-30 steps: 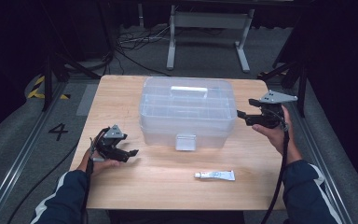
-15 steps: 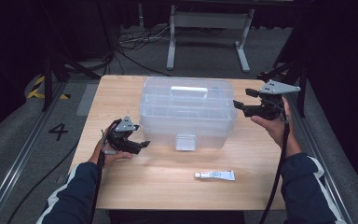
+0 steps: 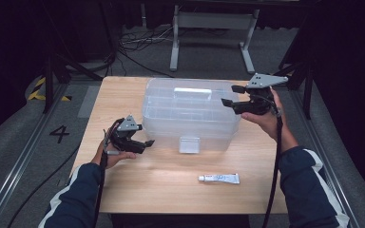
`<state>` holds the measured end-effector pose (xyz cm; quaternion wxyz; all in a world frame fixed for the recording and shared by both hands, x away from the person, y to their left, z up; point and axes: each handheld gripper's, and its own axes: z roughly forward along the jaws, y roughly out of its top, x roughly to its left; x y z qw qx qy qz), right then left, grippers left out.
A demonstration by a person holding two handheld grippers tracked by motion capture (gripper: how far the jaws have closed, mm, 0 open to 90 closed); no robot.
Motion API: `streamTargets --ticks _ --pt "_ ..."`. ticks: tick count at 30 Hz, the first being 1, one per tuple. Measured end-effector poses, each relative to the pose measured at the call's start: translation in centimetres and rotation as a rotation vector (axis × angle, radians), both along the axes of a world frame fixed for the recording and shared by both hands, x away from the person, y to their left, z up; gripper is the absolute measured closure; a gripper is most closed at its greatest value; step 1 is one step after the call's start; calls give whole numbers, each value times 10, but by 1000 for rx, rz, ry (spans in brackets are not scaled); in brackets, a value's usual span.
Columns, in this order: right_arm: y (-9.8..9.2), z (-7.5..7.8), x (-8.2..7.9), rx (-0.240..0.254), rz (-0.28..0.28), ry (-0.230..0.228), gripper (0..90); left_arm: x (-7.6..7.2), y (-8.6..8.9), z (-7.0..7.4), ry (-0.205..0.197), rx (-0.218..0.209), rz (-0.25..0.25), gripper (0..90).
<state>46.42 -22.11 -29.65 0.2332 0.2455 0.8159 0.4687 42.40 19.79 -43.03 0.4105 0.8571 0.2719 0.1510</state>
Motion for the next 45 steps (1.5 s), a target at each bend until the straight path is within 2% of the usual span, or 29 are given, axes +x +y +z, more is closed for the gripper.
streamTargets --ticks 8,14,18,22,24,27,30,33,34,38,40,45 --pt "25 2 4 -45 56 31 396 1 7 4 12 -10 13 444" --pt "45 3 13 -98 82 52 437 1 11 4 20 7 -10 519" --pt "58 3 22 -146 88 64 499 1 11 4 20 12 -12 537" --pt "66 2 27 -165 83 71 576 0 13 5 17 35 -18 588" --pt "68 2 28 -180 64 58 645 0 14 5 19 36 -22 647" --pt "66 2 30 -180 67 58 669 0 17 5 17 46 -34 726" --pt "68 1 29 -205 61 42 678 0 17 6 13 55 -37 894" --pt "69 1 29 -215 59 34 685 1 16 6 7 69 -23 900" --pt "70 1 28 -229 61 19 690 2 16 6 0 76 -4 900" --pt "70 1 28 -251 64 5 700 10 17 4 8 73 18 898" --pt "71 1 27 -262 68 -1 703 14 17 3 13 76 14 898" --pt "69 -1 27 -247 74 -5 704 25 19 -1 6 61 -4 899"
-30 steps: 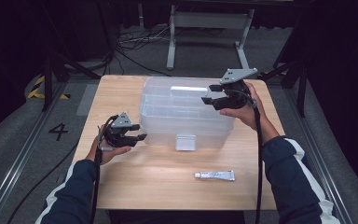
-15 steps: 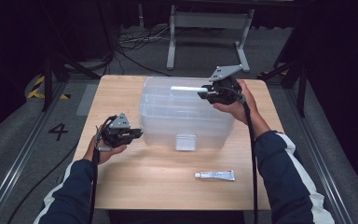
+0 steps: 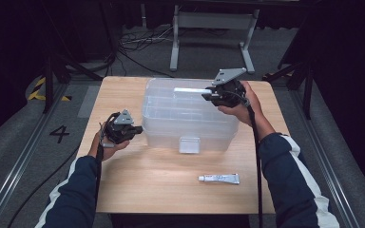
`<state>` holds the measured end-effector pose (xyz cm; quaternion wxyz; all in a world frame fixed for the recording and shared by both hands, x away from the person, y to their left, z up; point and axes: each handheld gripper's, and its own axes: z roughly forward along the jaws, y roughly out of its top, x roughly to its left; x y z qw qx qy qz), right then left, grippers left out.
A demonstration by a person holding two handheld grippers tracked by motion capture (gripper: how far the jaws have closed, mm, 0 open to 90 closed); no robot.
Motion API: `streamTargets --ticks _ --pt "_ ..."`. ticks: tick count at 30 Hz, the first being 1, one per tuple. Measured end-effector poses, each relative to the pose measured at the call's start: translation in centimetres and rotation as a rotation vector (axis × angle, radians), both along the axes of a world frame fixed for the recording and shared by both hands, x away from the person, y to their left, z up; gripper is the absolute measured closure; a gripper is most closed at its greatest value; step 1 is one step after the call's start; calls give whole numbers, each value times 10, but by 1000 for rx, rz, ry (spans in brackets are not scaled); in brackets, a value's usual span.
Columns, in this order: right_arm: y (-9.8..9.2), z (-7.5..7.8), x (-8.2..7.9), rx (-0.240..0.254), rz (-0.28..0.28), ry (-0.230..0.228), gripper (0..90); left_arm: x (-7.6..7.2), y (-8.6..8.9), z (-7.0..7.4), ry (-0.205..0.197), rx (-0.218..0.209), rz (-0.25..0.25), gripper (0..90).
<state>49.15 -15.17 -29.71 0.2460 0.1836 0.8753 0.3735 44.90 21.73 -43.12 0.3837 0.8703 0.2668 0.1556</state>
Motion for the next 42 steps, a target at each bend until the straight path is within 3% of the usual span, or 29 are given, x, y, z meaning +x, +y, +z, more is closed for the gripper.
streamTargets --ticks 2,14,21,30,32,36,39,42 --pt "0 -1 -1 2 3 -8 704 1 1 -1 3 -10 -12 900" --pt "-4 -2 -10 24 43 -5 709 -11 -1 3 -16 42 -47 900" --pt "-6 -3 -20 30 55 -11 711 -19 2 7 -22 23 -58 900" --pt "-5 -3 -26 24 69 -11 708 -31 2 8 -32 39 -72 900" --pt "-4 -3 -26 24 66 -13 707 -31 3 8 -29 26 -67 900" --pt "-5 -3 -26 22 62 -17 708 -33 6 8 -32 11 -40 785" --pt "-4 -2 -26 17 62 -15 710 -39 8 5 -34 20 -37 763" --pt "-4 -1 -26 5 62 -16 711 -48 13 -5 -10 40 -31 660"
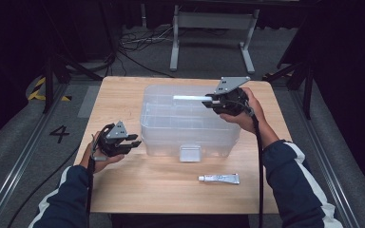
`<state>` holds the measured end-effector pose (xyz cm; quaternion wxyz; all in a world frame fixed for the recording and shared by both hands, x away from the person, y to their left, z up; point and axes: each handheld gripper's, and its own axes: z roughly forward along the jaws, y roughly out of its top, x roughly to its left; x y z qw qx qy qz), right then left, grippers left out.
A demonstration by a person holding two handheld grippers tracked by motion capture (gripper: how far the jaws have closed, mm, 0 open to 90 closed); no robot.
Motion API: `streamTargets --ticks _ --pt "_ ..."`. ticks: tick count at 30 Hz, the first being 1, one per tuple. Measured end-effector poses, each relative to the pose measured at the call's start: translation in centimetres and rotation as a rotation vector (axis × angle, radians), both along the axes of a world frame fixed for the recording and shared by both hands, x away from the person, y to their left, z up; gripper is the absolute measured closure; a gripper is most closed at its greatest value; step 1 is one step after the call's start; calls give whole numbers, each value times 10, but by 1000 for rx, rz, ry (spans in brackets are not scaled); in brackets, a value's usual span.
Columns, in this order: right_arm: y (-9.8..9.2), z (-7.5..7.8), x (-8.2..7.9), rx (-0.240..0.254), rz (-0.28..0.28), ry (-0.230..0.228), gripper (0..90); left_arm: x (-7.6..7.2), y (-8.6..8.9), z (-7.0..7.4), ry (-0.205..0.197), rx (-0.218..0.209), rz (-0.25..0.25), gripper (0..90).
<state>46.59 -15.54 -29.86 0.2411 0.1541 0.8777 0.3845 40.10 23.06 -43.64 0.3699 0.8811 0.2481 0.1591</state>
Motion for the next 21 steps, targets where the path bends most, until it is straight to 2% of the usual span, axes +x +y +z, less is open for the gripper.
streamTargets --ticks 1,2,4,5,8,10,12,15,18,21 --pt "0 0 0 3 -2 1 710 0 0 0 0 0 0 637" --pt "0 -1 0 6 -7 0 710 -4 2 -6 24 10 2 598" --pt "0 -1 -1 7 -11 -3 710 -6 2 -10 33 24 5 531" --pt "0 -1 -1 7 -11 -3 710 -8 1 -14 46 35 6 531" --pt "0 -1 -1 7 -13 -1 709 -15 1 -24 78 49 -4 442" --pt "0 -1 -1 10 -10 0 709 -19 2 -31 96 45 -4 414" --pt "0 -1 -1 12 -7 -1 710 -22 1 -37 109 63 1 328" --pt "-1 -1 0 16 -5 0 710 -22 4 -40 133 22 12 288" --pt "-1 -1 0 14 -5 0 710 -23 5 -41 146 12 27 265" --pt "-2 -1 1 21 -4 8 711 -25 6 -40 135 7 34 272"
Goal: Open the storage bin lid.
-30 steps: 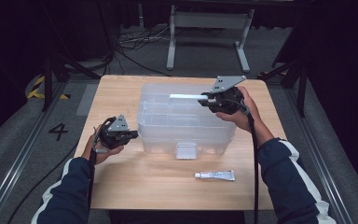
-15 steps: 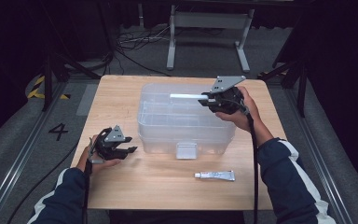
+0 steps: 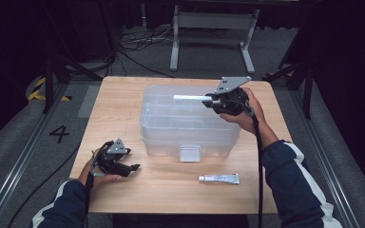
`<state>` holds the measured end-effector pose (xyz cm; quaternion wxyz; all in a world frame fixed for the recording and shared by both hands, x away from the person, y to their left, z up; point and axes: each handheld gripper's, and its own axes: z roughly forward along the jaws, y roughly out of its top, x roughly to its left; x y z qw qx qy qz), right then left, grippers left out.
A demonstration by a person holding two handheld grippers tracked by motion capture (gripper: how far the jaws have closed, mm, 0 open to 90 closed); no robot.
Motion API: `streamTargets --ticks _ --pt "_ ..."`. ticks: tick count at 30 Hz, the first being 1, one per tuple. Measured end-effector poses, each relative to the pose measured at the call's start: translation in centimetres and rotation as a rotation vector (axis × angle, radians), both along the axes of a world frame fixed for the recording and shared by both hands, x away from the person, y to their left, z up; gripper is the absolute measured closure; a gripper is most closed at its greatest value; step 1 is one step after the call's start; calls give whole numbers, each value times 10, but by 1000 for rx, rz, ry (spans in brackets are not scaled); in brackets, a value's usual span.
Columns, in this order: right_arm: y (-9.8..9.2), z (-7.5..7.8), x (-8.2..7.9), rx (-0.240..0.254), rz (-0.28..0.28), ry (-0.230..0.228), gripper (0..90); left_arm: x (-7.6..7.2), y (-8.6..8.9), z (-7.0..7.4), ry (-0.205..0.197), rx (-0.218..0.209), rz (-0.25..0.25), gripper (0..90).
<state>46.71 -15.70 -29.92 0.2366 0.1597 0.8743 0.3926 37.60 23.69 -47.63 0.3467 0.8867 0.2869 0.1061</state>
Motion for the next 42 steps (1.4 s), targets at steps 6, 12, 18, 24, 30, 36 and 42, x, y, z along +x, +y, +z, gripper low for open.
streamTargets --ticks 6,12,18,24,30,36,42 --pt "0 2 1 -7 0 17 711 0 3 0 7 -6 -2 319" --pt "0 4 3 -7 -1 27 711 2 4 3 1 -15 8 308" --pt "1 8 6 -7 -19 38 709 0 3 21 -55 -51 15 308" --pt "3 13 9 0 -32 50 708 0 4 34 -99 -68 31 313" --pt "5 18 12 -20 -38 60 707 2 7 49 -144 -92 51 342" --pt "5 20 15 -12 -51 64 705 0 7 61 -173 -110 50 403" --pt "7 24 18 -17 -62 74 703 1 2 70 -184 -141 43 508"
